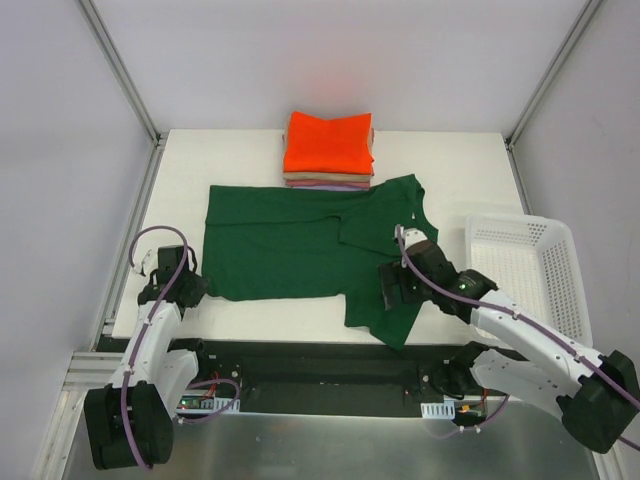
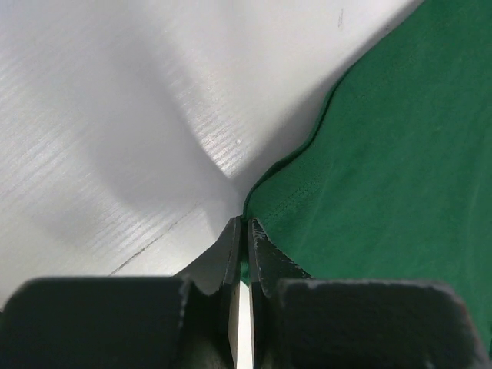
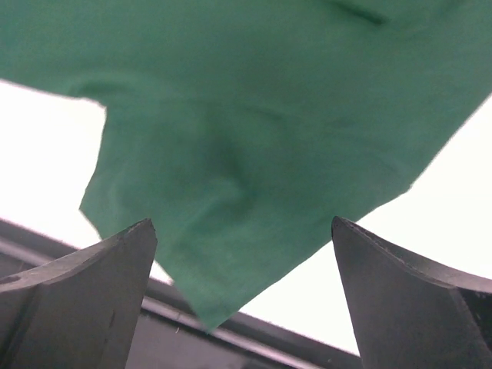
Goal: Fold and stack the t-shirts
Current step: Grap the side of the flattened tshirt closest away from the robot with both arms
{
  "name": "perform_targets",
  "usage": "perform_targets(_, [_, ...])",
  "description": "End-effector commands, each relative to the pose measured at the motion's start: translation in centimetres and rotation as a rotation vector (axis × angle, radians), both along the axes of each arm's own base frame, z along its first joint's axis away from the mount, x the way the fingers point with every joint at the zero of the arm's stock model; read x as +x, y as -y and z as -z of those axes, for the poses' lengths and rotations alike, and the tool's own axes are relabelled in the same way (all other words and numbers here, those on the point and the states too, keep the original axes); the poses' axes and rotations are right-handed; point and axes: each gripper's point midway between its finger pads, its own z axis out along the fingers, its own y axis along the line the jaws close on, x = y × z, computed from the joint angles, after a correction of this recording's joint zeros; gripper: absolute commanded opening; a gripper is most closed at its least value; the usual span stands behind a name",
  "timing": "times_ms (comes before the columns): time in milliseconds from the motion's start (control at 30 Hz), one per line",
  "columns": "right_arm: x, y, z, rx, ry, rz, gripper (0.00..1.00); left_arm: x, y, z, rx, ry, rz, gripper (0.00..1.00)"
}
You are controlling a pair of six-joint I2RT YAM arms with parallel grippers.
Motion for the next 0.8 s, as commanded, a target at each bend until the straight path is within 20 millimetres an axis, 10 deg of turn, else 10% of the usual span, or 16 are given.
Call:
perform_targets(0, [-5.3,-2.5,-0.1,0.039,-0.127,-0.187,0.99,-0.1,-0.1,-0.4,0.005,-0.001,0.018,0.00])
perform_targets(267, [-10.1,-4.0,2.3,-0.032,-0.241,-0.311,0.82,0.1,-0.4,-0.5,0.019,-0.016,0.013,0.00])
perform_targets(767, [-9.4,-3.8,7.8,-0.213,-0.338,-0.274,0.54,0.1,-0.3,-0.7,0.024,-0.004,0.027,0.00])
